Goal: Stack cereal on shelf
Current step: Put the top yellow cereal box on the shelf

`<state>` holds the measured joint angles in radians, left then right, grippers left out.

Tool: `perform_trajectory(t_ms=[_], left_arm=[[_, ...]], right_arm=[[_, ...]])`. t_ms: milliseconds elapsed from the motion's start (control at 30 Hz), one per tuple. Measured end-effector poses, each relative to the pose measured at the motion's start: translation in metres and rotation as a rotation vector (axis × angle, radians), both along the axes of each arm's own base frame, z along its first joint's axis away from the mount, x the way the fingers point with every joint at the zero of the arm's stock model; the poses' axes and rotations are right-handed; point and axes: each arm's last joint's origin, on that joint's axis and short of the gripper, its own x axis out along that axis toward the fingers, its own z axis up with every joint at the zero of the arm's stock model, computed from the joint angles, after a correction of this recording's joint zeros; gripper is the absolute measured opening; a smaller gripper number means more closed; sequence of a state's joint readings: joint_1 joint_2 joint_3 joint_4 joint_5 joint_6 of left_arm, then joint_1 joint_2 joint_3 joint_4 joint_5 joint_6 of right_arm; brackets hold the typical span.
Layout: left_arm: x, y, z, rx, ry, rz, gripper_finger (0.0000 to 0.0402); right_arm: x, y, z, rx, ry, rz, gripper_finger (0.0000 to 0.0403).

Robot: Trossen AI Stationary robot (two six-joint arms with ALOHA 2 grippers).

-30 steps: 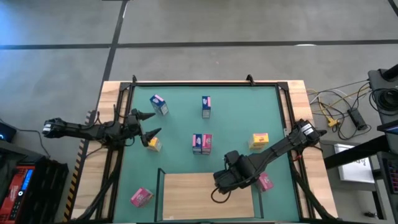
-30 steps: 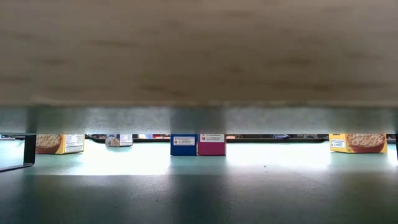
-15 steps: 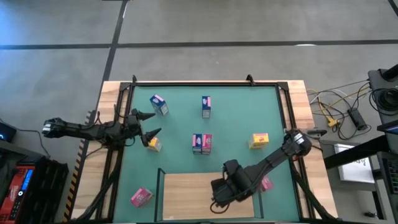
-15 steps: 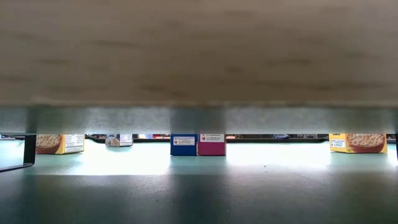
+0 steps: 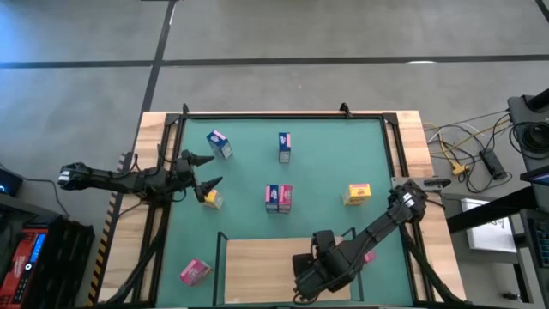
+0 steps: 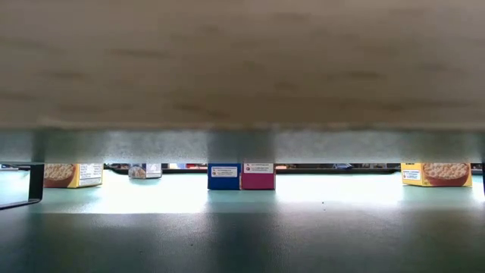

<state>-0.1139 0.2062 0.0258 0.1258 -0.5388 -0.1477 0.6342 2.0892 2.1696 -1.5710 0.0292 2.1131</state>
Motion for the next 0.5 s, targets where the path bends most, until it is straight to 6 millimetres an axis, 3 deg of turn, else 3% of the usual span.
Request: perform_trajectory(t_ms=[500], left_arm=[[0.0, 0.0, 0.0, 0.0, 0.002, 0.0, 0.0399]], right_arm=[[-0.016, 0.026, 0.0, 0.025, -0.022, -0.058, 0.0293]])
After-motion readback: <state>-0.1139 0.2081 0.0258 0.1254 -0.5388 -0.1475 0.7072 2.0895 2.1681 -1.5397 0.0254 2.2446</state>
